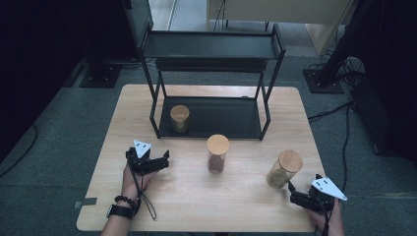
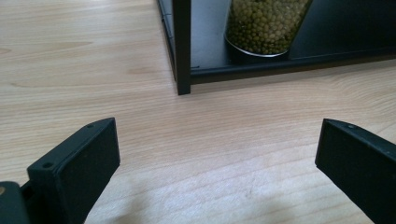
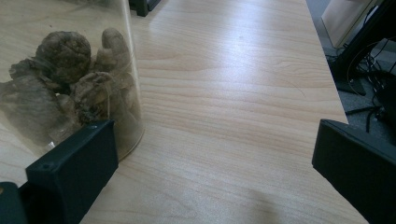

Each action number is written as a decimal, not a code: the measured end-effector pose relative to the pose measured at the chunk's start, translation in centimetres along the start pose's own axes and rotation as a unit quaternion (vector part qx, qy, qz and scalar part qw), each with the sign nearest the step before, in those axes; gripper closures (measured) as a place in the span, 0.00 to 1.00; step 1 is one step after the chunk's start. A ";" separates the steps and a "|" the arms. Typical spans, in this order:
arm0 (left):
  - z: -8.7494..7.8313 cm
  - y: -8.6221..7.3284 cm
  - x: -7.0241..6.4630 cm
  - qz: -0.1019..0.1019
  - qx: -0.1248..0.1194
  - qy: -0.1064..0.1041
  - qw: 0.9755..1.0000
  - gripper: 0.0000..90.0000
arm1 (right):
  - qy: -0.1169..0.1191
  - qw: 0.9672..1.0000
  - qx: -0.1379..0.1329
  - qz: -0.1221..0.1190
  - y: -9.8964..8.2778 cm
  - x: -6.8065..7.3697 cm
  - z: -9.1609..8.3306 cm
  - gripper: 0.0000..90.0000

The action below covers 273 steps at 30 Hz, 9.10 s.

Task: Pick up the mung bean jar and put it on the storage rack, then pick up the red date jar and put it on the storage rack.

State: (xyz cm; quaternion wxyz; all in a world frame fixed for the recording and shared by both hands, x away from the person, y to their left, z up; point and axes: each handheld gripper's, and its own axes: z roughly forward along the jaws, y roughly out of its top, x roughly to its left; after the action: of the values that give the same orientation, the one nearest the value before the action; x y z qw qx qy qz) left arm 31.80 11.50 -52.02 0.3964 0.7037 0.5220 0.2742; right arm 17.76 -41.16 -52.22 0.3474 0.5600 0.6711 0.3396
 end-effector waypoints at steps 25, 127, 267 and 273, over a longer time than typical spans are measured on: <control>-2.0 -1.2 2.0 -0.005 -0.001 0.001 1.000 0.00 | -0.005 1.000 0.003 -0.002 0.0 0.1 0.1 0.00; -8.7 -5.1 6.3 -0.044 -0.047 0.037 0.997 0.00 | -0.016 1.000 0.001 -0.027 -0.3 1.3 -0.6 0.02; -8.7 -5.2 6.8 -0.053 -0.043 0.016 0.998 0.01 | 0.157 0.984 -0.035 -0.072 8.2 18.5 2.0 0.02; -8.7 -5.2 6.8 -0.052 -0.043 0.015 0.998 0.01 | 0.160 0.984 -0.034 -0.070 8.6 19.0 2.5 0.02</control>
State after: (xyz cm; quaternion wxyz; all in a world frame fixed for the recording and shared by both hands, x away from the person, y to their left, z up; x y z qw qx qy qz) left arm 24.27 21.04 -51.94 0.4320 0.6537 0.5518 0.2856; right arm 21.84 -21.02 -47.90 0.2775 0.4374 0.7437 0.4225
